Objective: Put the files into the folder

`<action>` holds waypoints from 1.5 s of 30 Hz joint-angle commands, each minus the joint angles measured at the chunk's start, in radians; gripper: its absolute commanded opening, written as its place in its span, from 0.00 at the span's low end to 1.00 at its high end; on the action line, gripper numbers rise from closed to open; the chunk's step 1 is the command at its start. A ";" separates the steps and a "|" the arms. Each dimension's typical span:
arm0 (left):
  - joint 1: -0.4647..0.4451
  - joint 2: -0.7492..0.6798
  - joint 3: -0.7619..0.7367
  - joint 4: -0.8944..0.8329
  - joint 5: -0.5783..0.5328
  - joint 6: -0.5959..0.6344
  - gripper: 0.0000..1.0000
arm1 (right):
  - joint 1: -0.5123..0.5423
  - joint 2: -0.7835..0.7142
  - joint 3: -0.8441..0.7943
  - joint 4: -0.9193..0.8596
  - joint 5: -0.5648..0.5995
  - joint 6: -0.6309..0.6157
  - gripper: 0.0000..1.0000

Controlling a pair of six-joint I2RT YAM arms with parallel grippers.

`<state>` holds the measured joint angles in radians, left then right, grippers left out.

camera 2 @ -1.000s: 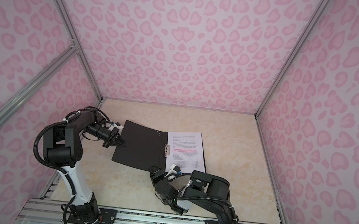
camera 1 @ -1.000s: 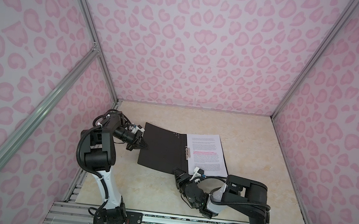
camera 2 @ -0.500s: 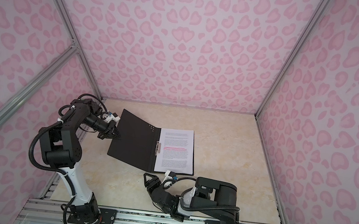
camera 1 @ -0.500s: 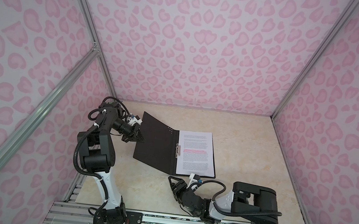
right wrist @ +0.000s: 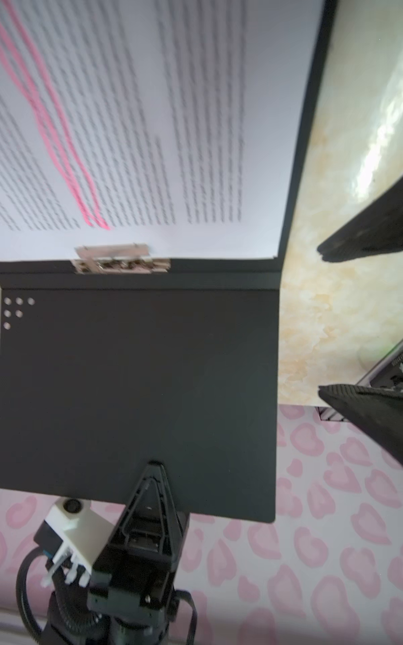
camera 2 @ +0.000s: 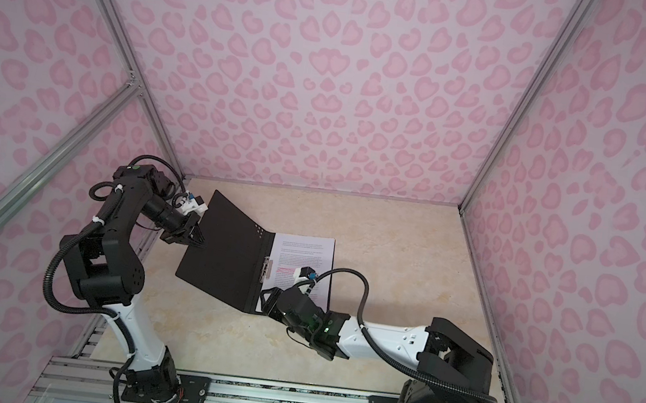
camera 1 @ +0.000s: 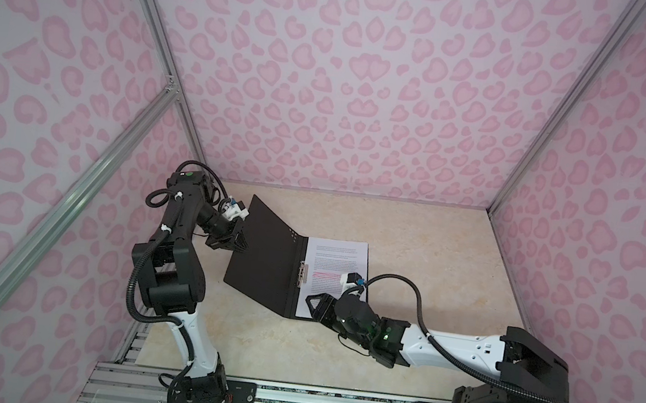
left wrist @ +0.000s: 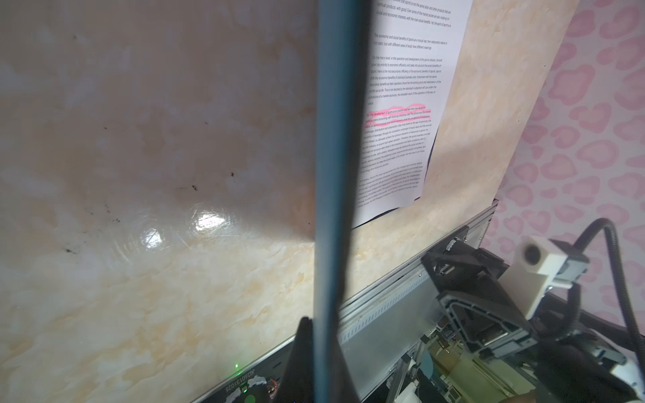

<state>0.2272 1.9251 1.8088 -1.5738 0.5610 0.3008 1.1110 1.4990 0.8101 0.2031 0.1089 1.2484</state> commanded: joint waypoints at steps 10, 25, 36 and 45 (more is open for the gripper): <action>-0.009 -0.047 0.023 -0.070 -0.036 -0.008 0.09 | -0.373 -0.069 -0.016 -0.200 -0.397 -0.303 0.59; -0.064 -0.064 0.018 -0.071 0.034 0.014 0.43 | -0.481 0.121 0.078 -0.113 -0.609 -0.372 0.58; -0.160 -0.107 0.059 -0.071 0.168 0.034 0.74 | -0.517 0.222 0.112 -0.037 -0.685 -0.359 0.58; -0.308 -0.109 0.092 -0.071 0.285 0.061 0.87 | -0.551 0.214 0.141 -0.087 -0.718 -0.385 0.58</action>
<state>-0.0490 1.8244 1.8851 -1.6165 0.7612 0.3332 0.5674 1.7210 0.9569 0.1280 -0.5873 0.8814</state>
